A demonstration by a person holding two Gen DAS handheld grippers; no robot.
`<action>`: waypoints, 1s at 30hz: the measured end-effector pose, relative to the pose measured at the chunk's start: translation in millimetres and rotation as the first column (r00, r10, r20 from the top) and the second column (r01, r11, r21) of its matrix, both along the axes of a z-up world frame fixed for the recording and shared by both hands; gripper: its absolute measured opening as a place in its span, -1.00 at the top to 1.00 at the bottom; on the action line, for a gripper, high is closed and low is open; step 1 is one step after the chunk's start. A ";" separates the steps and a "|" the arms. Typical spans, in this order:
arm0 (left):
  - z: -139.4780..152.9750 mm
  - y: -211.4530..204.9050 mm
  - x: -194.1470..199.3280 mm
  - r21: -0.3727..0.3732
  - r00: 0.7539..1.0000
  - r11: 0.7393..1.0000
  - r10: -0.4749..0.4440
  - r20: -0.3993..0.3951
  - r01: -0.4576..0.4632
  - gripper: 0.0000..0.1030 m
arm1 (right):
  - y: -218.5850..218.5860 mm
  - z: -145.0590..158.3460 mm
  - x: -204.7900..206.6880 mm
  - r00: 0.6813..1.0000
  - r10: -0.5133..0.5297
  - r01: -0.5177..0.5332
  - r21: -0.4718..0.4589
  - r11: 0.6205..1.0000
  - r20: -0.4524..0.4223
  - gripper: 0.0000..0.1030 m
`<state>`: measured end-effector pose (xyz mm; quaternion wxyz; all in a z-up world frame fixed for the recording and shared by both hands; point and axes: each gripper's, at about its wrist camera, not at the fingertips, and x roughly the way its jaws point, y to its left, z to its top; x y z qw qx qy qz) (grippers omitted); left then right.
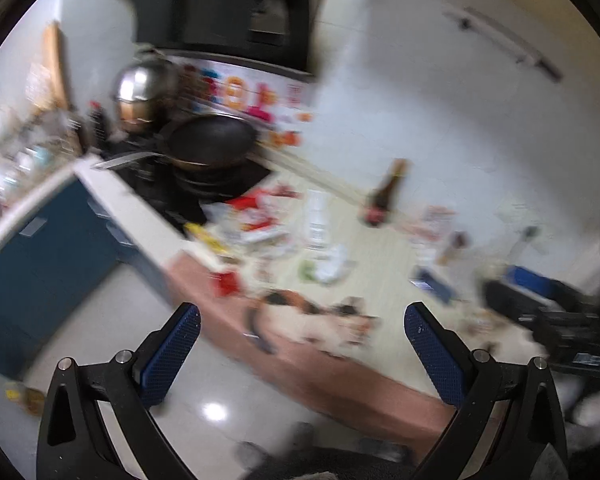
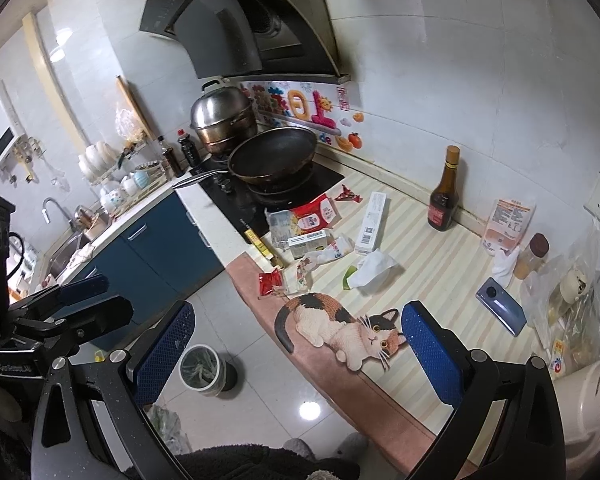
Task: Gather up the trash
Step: 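Grasp the white toothpaste box with the left tool while the right tool grasps it too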
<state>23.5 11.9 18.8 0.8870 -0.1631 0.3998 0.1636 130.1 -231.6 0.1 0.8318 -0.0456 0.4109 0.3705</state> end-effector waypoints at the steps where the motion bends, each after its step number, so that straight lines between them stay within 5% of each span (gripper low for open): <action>1: -4.7 4.4 7.6 0.070 0.999 0.996 0.048 -0.022 -0.047 -1.00 | 3.8 -3.1 3.0 1.000 -0.021 0.021 -0.005 1.000 -0.006 -1.00; 6: -44.6 28.2 35.8 0.223 0.983 0.966 0.155 -0.095 -0.131 -1.00 | 25.3 -33.2 22.7 0.987 -0.158 0.157 -0.062 0.986 -0.023 -1.00; 13: -128.5 85.4 104.0 0.194 0.944 0.966 0.216 -0.248 -0.170 -1.00 | 54.6 -117.4 78.4 0.953 -0.289 0.273 -0.150 0.950 -0.093 -1.00; 19: -173.5 120.2 155.9 0.249 0.915 0.959 0.219 -0.338 -0.137 -1.00 | 100.3 -177.7 160.6 0.942 -0.299 0.263 -0.221 0.939 -0.153 -1.00; 26: -245.6 132.6 267.8 0.225 0.859 0.963 -0.013 -0.511 0.148 -0.96 | 161.1 -247.4 263.1 0.930 -0.300 0.219 -0.334 0.917 -0.214 -0.99; 30: -292.5 124.1 321.4 0.173 0.775 0.929 -0.158 -0.612 0.326 -0.34 | 175.6 -284.0 312.8 0.906 -0.322 0.203 -0.388 0.899 -0.273 -0.95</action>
